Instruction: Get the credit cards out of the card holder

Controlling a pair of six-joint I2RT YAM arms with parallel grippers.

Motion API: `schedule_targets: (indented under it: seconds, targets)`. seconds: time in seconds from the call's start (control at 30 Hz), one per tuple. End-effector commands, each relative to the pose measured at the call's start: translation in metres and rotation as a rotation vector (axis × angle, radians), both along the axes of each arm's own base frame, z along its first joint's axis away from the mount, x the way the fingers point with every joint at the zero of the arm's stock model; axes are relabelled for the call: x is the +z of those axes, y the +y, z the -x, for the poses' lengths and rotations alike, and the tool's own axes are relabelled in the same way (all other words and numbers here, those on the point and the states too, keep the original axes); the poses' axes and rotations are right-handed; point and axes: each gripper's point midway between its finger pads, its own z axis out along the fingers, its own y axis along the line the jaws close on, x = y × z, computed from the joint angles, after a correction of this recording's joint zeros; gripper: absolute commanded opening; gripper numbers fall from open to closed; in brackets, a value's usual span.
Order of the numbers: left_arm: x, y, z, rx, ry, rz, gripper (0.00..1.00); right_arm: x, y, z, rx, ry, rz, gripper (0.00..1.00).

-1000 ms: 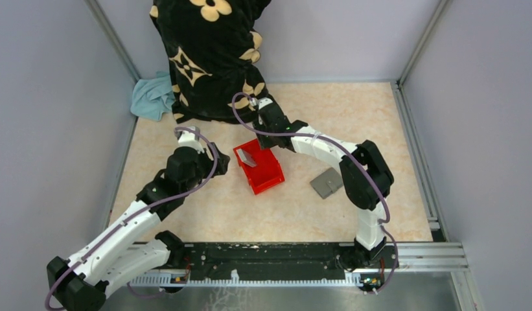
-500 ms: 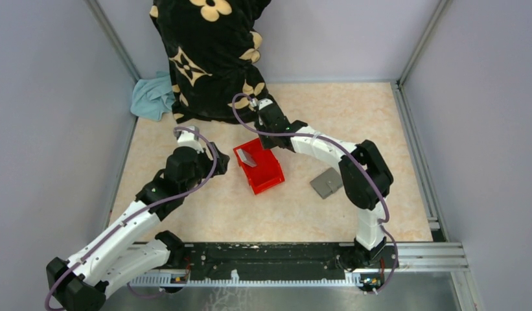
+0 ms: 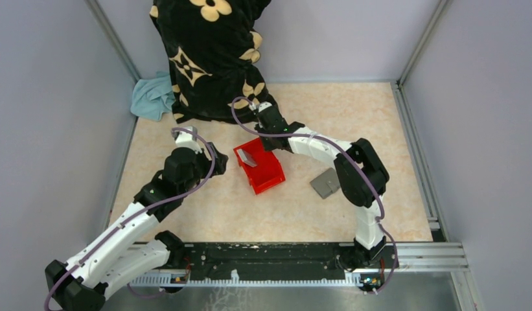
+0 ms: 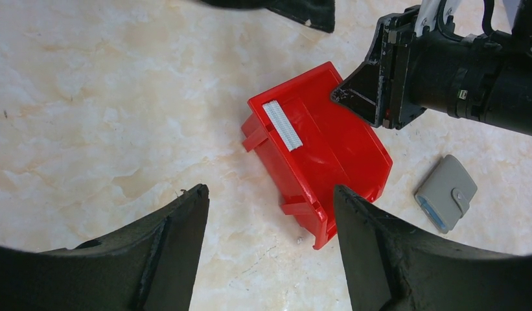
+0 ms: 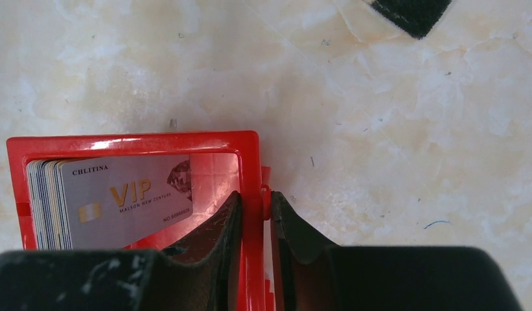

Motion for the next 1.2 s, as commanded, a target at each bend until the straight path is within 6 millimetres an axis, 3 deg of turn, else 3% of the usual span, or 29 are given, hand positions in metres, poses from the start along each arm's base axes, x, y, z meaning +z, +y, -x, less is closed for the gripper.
schedule_targets:
  seconds: [0.0,0.27,0.7,1.17]
  targets:
    - [0.014,0.003,0.000,0.006,-0.028,0.001,0.77,0.021,0.012,-0.012,-0.008,-0.053,-0.031,0.15]
    - [0.010,0.004,0.001,0.006,-0.021,-0.008,0.77,0.022,0.011,-0.019,-0.054,-0.057,-0.030,0.09]
    - [0.012,0.008,0.002,0.013,-0.029,-0.021,0.78,0.034,0.022,-0.036,-0.092,-0.074,-0.052,0.07]
    - [0.012,0.015,0.005,0.020,-0.033,-0.044,0.78,0.028,0.032,-0.054,-0.106,-0.062,-0.055,0.06]
